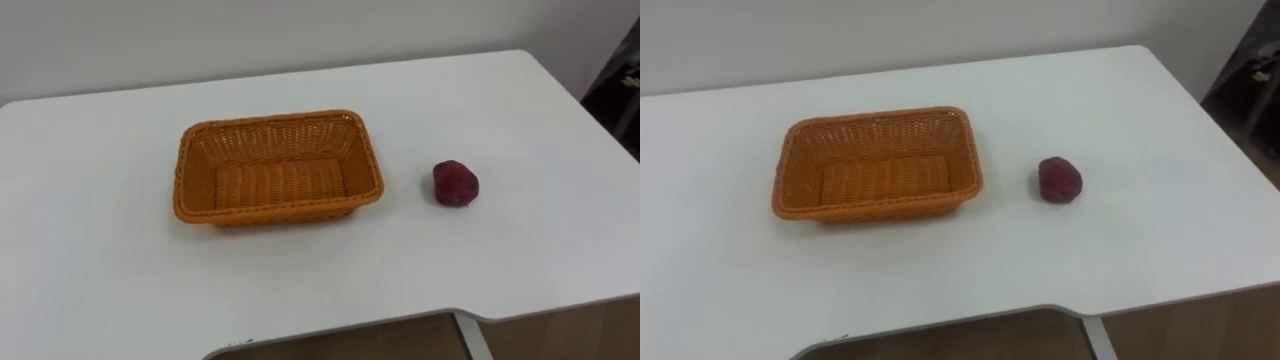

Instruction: Pick and place apple

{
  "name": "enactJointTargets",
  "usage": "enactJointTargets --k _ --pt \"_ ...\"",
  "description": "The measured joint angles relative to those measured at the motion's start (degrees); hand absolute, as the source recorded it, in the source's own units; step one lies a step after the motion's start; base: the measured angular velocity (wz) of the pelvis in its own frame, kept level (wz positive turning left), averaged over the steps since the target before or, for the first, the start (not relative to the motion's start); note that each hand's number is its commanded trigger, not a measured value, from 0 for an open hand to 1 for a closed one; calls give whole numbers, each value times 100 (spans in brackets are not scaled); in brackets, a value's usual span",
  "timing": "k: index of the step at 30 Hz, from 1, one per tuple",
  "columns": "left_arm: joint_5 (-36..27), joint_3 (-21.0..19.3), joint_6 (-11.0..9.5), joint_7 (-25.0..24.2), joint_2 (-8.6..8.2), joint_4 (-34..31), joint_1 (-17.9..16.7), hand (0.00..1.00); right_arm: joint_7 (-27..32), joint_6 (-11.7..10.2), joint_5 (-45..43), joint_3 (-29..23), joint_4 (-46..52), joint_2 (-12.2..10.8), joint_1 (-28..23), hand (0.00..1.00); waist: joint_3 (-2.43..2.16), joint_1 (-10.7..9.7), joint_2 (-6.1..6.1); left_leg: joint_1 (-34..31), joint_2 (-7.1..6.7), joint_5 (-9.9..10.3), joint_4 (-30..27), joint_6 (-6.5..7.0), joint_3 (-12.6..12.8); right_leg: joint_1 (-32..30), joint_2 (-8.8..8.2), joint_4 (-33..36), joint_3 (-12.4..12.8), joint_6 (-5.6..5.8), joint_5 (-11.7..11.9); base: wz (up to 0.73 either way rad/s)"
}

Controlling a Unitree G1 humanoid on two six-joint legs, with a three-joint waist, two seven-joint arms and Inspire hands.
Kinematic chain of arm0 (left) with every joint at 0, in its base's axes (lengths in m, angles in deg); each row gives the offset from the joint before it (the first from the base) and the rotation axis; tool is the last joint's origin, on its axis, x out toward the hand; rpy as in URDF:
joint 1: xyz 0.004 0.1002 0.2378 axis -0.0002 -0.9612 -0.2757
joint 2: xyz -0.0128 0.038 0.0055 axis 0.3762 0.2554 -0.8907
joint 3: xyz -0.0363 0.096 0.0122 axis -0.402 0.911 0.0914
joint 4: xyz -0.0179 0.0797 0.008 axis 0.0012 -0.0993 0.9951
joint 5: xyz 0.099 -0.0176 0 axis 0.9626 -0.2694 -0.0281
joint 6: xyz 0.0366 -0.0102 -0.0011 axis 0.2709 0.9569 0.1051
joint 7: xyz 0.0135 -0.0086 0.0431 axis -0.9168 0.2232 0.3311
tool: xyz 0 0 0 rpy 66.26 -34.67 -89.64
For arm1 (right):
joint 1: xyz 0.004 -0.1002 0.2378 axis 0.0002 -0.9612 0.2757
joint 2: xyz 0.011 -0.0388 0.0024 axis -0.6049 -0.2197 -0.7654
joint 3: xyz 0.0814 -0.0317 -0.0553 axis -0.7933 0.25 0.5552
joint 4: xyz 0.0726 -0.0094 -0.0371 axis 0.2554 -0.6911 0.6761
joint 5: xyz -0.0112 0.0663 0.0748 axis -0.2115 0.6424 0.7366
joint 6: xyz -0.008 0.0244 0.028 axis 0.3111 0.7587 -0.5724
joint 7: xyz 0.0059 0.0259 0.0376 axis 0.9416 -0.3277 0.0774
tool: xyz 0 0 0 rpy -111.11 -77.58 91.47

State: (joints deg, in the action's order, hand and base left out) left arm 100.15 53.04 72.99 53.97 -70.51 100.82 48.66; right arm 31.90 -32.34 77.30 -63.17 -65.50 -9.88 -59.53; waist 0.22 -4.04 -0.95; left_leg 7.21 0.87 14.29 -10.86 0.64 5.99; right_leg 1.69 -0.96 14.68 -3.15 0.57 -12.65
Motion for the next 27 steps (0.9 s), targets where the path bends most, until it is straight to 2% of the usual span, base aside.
enactJointTargets --k 3,6,10,13,15,18,19,23,27 --pt "22 93 -7 74 -2 75 74 0 215 -151 -1170 285 346 101 14 0 1 72 -21 -3 2 0 0 0 -3 20 1 -13 -2 -1 0 0" --pt "20 224 -27 77 -3 50 86 0 217 -120 -2077 444 652 115 -21 0 -4 150 -32 9 -1 0 7 0 -2 17 0 -48 -2 2 3 0" --pt "14 469 -68 73 13 75 104 0 -18 -139 -3029 1175 1235 118 -53 0 -21 245 -28 45 28 0 30 -1 12 38 34 -78 34 -31 36 -9" --pt "12 573 -118 65 9 57 124 0 -538 -139 -3400 1642 1402 123 -107 0 -42 315 -49 51 50 -1 39 -2 13 43 61 -80 52 -48 51 -4" --pt "12 719 -118 59 7 61 112 0 -850 -138 -3531 1860 1426 145 -108 0 -38 336 -57 52 52 -1 39 -3 2 71 64 -103 51 -49 52 0" --pt "16 855 -122 33 3 64 100 0 -1326 -120 -3533 2278 1399 226 -148 0 18 432 -57 143 53 -1 64 -3 -3 200 67 -141 67 -50 57 -2" --pt "18 841 -125 33 4 75 102 0 -1539 -114 -3538 2407 1337 225 -157 0 21 434 -63 142 53 -1 67 -3 1 228 66 -203 48 -47 65 0" --pt "20 842 -124 -47 13 76 100 0 -2215 -63 -3718 2636 1060 225 -157 0 29 467 -39 101 49 0 68 -3 2 216 53 -216 6 -34 84 6" --pt "21 839 -124 -131 38 77 123 0 -2628 -64 -3913 2814 995 227 -156 0 23 532 -25 43 47 0 43 -3 1 194 44 -207 -24 -33 85 4"
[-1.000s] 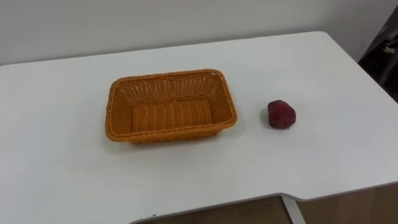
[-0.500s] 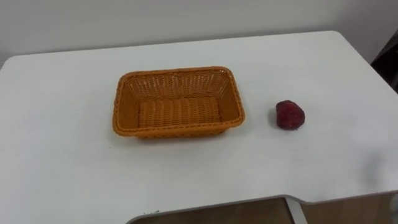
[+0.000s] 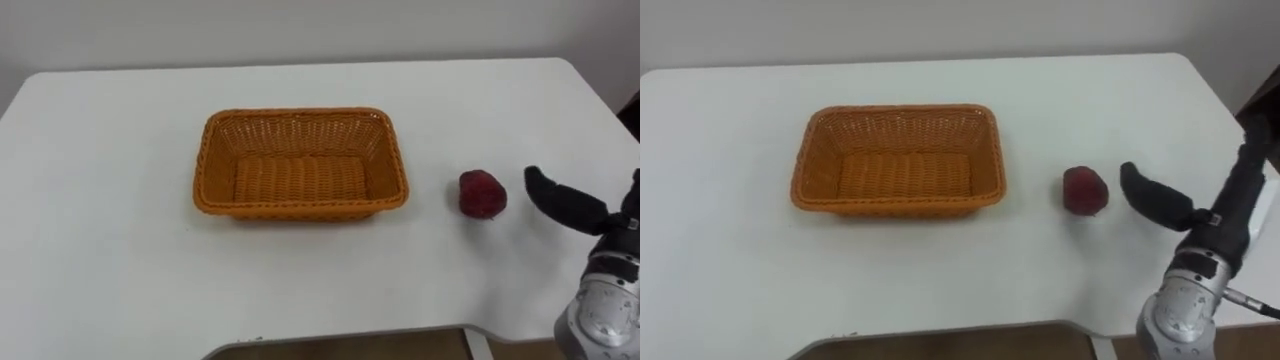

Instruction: Pick and place apple

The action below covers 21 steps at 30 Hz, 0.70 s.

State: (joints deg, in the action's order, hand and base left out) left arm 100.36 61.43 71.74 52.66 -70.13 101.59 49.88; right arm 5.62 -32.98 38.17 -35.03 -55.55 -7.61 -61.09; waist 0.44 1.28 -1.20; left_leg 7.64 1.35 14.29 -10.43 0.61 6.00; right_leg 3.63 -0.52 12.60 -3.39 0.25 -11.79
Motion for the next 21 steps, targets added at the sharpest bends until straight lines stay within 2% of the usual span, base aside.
enactJointTargets --k 5,12,21 --pt "4 -3 -1 -110 4 30 27 0 -453 0 -179 81 -4 0 18 0 -32 86 -10 5 0 0 -6 0 -3 12 -4 4 -12 1 5 0" --pt "228 -5 -1 -292 6 38 45 0 -679 0 -295 83 -3 1 54 0 -57 98 -51 -4 0 0 -23 0 -3 12 -4 6 -12 6 29 0" --pt "275 -6 -1 -553 51 37 54 0 -783 0 -295 133 -7 22 56 0 -39 147 -89 -1 1 0 -34 0 -4 25 -9 -1 -43 9 56 0"
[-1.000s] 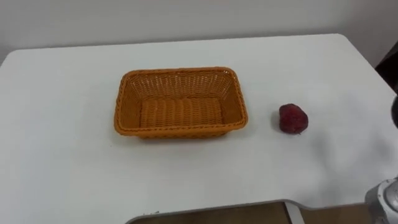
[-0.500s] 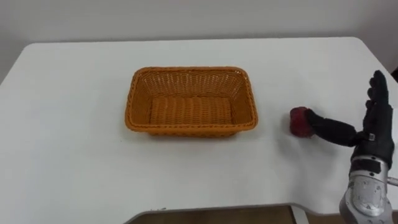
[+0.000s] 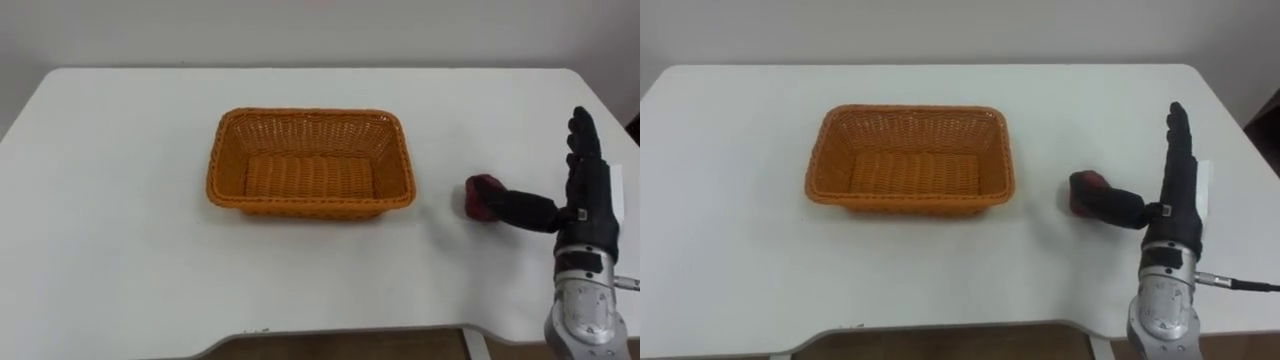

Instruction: Pick and place apple

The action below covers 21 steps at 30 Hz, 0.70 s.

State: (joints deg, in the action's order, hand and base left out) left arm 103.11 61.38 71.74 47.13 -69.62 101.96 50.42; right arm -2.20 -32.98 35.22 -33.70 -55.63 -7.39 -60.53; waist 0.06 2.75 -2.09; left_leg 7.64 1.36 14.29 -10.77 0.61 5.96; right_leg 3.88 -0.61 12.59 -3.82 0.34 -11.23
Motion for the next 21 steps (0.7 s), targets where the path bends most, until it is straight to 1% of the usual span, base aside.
enactJointTargets --k 2,5,11,13,14,17,21 --pt "15 1 0 -16 9 0 5 0 -23 0 18 2 -27 1 0 0 5 34 -8 3 0 0 0 0 -3 8 -1 -6 -5 1 1 0" --pt "57 -1 12 -16 16 0 18 0 -96 8 44 16 -302 2 75 0 28 80 -22 -2 0 0 0 0 -11 10 -2 -12 -10 1 1 0" --pt "57 -9 42 -3 20 44 114 0 -327 182 71 75 -821 5 223 0 31 77 -24 -20 -4 0 0 0 -75 27 -14 -39 -77 1 1 5" --pt "58 -10 51 -5 21 62 146 0 -433 238 67 109 -899 5 222 0 40 78 -6 -22 -4 0 -1 0 -128 65 -13 -84 -113 -1 3 10" --pt "59 -12 51 -6 21 62 146 0 -492 243 66 109 -904 7 222 0 51 77 15 -18 -4 0 -2 0 -137 81 -13 -93 -128 -2 3 7" --pt "61 -21 51 -14 21 63 161 0 -585 243 52 109 -905 23 223 0 50 79 45 -19 -4 0 -2 0 -153 83 -13 -98 -135 -1 3 1" --pt "64 -21 51 -26 21 70 168 0 -644 243 -5 107 -956 24 228 0 44 77 48 8 -8 0 -1 0 -209 122 -19 -103 -168 -1 3 3"
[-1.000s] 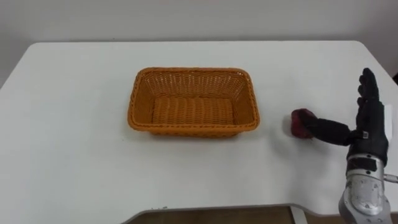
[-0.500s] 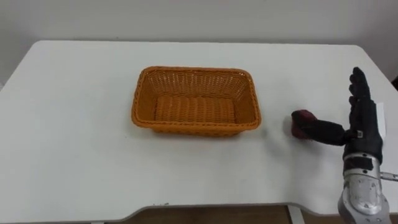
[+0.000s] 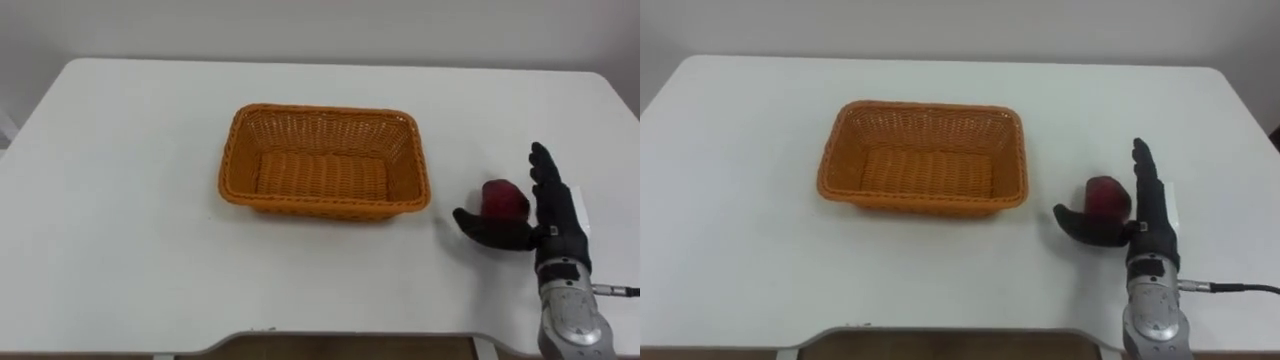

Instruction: Pick and place apple

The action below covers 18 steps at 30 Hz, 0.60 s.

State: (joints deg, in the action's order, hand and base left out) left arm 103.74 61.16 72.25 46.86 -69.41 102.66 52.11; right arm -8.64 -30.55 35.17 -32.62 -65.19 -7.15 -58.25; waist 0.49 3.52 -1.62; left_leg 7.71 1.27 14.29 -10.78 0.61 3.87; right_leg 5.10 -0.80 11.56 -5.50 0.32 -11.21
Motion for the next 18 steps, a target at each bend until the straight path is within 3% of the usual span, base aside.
enactJointTargets --k 6,8,10,11,13,14,18 --pt "-5 30 31 6 1 107 12 0 -79 20 8 7 -359 33 118 0 1 -27 -19 64 -11 0 -4 0 -99 93 -15 -14 -86 0 0 8" --pt "0 28 35 9 3 105 17 0 -81 140 7 9 -472 98 161 0 1 5 -44 48 -13 -1 -13 0 -113 97 -17 -8 -99 0 0 0" --pt "-1 28 46 10 5 119 -13 0 -83 141 8 9 -472 125 171 7 -10 7 -65 45 -15 -2 -25 -1 -113 99 -17 -1 -94 0 -1 0" --pt "2 33 82 7 6 118 -19 0 -89 141 7 9 -480 159 183 30 -9 10 -81 37 -16 -1 -50 -1 -115 110 -18 -3 -95 0 -1 0" --pt "37 32 104 -29 17 117 -30 0 -123 140 2 9 -600 215 251 65 -10 7 -116 44 -18 -1 -60 -1 -116 132 -19 -7 -98 0 -1 0" --pt "42 30 118 -96 35 115 -39 0 -125 143 12 5 -675 231 284 100 -18 22 -130 51 -18 -1 -62 -1 -112 144 -18 -10 -101 0 -1 0" --pt "41 22 123 -170 60 108 -97 0 -192 144 117 5 -943 252 451 100 -22 9 -136 95 -17 -1 -64 -1 -137 207 -18 -36 -116 0 -1 1"
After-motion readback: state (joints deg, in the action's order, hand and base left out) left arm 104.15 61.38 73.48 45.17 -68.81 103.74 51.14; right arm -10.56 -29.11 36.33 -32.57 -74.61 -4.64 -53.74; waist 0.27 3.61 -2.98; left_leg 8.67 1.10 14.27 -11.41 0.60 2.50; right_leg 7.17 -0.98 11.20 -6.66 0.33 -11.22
